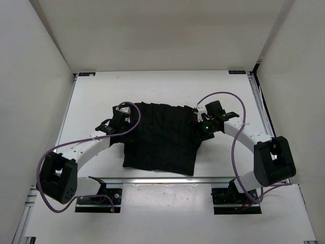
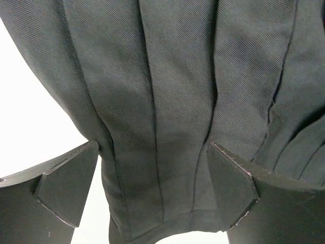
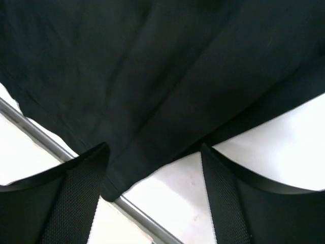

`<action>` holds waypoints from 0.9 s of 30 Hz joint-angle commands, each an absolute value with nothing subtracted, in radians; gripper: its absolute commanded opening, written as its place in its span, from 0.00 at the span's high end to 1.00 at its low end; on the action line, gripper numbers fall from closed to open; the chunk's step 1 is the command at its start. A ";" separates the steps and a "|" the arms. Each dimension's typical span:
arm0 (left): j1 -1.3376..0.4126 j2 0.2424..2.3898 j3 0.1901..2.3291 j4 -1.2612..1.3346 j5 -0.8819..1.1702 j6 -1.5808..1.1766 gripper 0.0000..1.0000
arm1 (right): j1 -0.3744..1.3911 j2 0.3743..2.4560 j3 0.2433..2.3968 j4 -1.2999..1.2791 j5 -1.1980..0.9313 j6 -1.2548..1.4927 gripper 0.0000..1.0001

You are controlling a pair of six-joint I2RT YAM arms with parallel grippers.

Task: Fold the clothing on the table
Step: Flatten the skirt out

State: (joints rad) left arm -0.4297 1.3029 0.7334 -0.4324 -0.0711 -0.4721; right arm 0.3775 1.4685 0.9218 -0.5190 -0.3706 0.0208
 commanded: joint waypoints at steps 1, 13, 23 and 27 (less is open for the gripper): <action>-0.437 1.249 0.733 -0.439 -0.080 -0.486 0.01 | 0.356 1.488 0.868 -0.554 -0.382 0.022 0.26; -0.410 1.143 0.657 -0.434 -0.064 -0.514 0.01 | 0.388 1.558 0.880 -0.494 -0.416 0.051 0.39; -0.390 1.135 0.614 -0.396 -0.052 -0.525 0.02 | 0.318 1.572 0.884 -0.505 -0.324 0.063 1.00; -0.365 1.147 0.586 -0.387 -0.049 -0.515 0.02 | 0.143 1.539 0.801 -0.525 -0.285 0.069 1.00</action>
